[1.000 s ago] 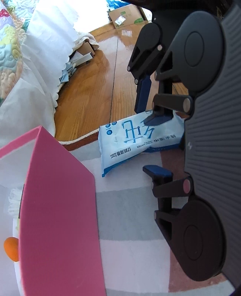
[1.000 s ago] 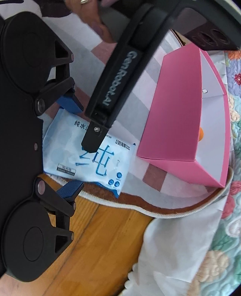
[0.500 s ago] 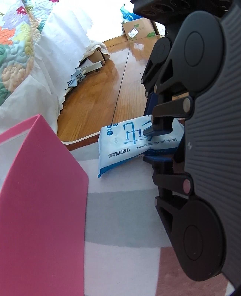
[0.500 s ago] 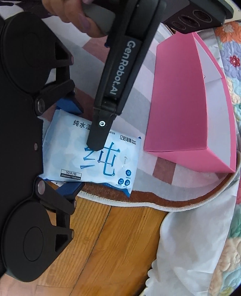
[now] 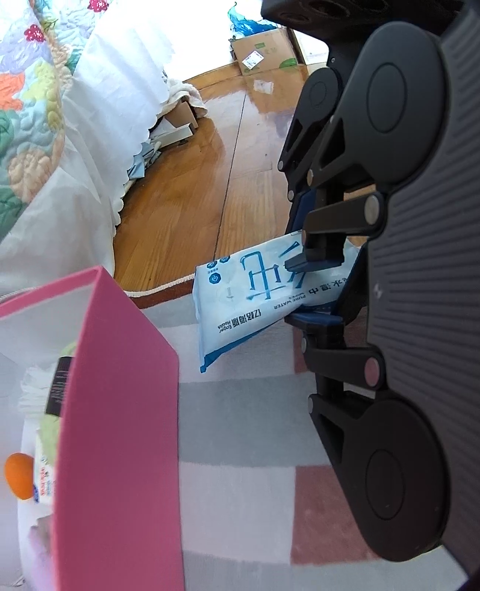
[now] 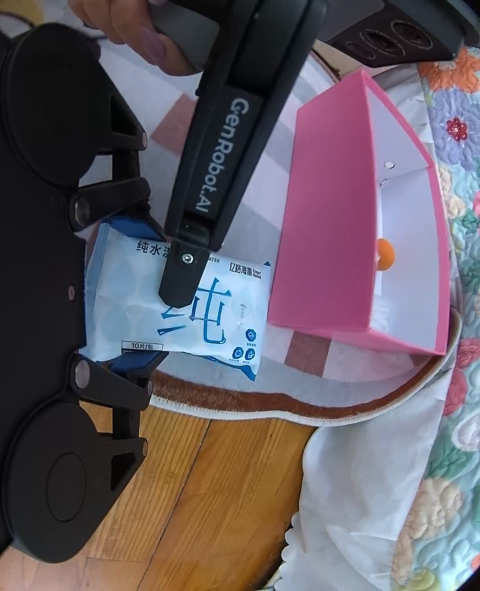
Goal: Organize objects
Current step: 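Lift the tissue pack and carry it over the pink box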
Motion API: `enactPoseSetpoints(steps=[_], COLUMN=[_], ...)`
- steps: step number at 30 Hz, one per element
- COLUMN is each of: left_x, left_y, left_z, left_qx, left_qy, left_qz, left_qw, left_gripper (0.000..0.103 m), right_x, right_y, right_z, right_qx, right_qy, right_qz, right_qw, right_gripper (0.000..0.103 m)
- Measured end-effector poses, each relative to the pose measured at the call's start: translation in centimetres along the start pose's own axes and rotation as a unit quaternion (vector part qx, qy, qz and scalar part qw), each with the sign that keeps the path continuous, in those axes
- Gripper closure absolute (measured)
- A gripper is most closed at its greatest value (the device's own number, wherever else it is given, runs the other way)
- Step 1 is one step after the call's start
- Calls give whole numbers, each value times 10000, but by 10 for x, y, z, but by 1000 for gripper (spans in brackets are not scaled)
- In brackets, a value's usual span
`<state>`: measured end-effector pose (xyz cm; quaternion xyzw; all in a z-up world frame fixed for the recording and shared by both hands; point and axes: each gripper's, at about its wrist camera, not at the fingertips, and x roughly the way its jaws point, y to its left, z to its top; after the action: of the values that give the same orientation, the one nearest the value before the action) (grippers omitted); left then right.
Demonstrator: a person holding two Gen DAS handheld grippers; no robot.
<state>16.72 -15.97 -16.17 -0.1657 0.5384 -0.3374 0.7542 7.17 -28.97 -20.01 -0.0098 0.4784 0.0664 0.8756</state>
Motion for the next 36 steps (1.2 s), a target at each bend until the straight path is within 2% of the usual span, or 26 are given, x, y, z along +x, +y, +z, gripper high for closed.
enactPoseSetpoints(steps=[4, 10, 18, 27, 36], left_x=[-21, -52, -102, -168, -237], left_y=[-10, -21, -18, -25, -41], left_z=[0, -10, -17, -25, -24], left_qx=[200, 482, 386, 300, 588], left_qy=[134, 19, -212, -618, -1236], left_qz=[341, 820, 863, 970, 1206], left_qw=[9991, 9955, 9953, 9929, 9832], left_gripper=[79, 75, 75, 75, 75], right_x=[-11, -23, -50, -92, -134], right_y=[13, 40, 72, 112, 139], right_z=[5, 11, 24, 39, 64], right_qx=[-38, -245, -557, -1186, -1486], right_qy=[17, -27, -210, -531, -1162], right_qz=[238, 398, 565, 703, 908], right_qw=[9997, 9989, 9966, 9890, 9778], right_gripper=[39, 39, 39, 39, 39])
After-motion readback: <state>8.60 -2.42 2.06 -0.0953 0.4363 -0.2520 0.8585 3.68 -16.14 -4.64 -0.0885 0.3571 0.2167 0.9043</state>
